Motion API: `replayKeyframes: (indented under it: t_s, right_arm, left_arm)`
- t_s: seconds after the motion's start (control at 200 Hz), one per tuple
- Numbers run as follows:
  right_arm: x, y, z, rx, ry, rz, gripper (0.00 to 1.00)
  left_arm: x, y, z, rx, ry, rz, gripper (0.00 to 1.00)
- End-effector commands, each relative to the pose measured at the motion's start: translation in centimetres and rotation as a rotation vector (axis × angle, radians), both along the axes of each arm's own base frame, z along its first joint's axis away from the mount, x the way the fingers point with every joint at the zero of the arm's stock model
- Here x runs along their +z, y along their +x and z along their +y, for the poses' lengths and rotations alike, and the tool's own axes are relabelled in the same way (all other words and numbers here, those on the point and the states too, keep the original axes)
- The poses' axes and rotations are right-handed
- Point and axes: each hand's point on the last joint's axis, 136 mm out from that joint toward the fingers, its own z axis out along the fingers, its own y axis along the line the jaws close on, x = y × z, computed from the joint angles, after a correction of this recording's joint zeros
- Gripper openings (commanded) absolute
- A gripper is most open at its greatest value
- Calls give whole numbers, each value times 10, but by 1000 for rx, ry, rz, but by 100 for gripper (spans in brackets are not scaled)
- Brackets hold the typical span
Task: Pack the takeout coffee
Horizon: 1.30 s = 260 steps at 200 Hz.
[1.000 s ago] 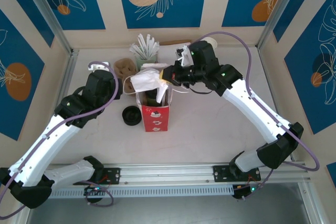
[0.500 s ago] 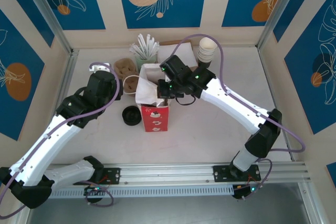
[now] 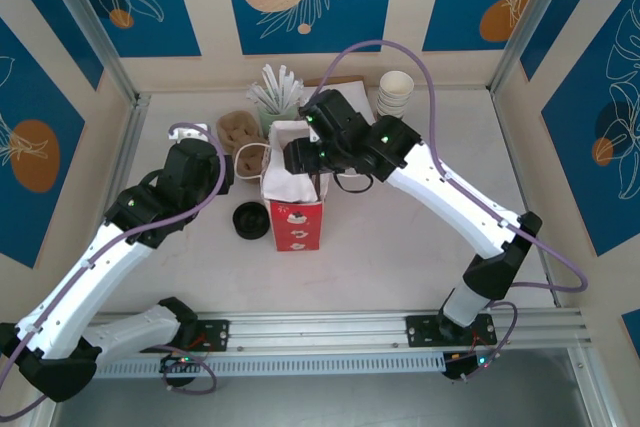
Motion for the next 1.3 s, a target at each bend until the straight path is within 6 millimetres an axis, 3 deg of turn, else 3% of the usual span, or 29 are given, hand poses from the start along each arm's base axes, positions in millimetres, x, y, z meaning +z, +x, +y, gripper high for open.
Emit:
replayKeyframes:
  t_s: [0.0,0.115,0.325,0.505,0.6,0.695,0.795,0.84,0.93,1.06,1.175,1.295]
  right_arm:
    - [25,-3,2,63,29,-67,50]
    - [33,-2,11,97,77,-79,50]
    - [21,-1,20,138,124,-19,48]
    - [31,0,13,155,137,-65,48]
    - [39,2,0,140,159,-95,47]
    - [46,11,-30,64,147,-177,49]
    - [48,29,-82,-88,101,-298,52]
    - [40,37,-107,-157,73,-342,54]
    - [18,52,-159,-291,41,-384,70]
    - [-27,73,-221,-438,-39,-460,74]
    - [-67,86,-253,-495,-145,-543,94]
    - [-117,99,-287,-602,-193,-482,99]
  left_arm:
    - [9,1,0,3,-42,-25,61]
    - [11,2,-2,0,-50,-27,61]
    - [15,7,-4,-15,-29,-55,63]
    - [13,22,-10,-32,-37,-57,67]
    - [14,32,-7,-26,-25,-74,71]
    - [15,43,5,-5,12,-98,81]
    - [14,54,23,36,59,-146,99]
    - [11,58,34,70,69,-168,100]
    - [2,63,58,144,72,-216,100]
    - [-24,72,84,194,112,-293,100]
    - [-53,76,102,223,175,-326,100]
    - [-100,83,118,226,177,-281,100]
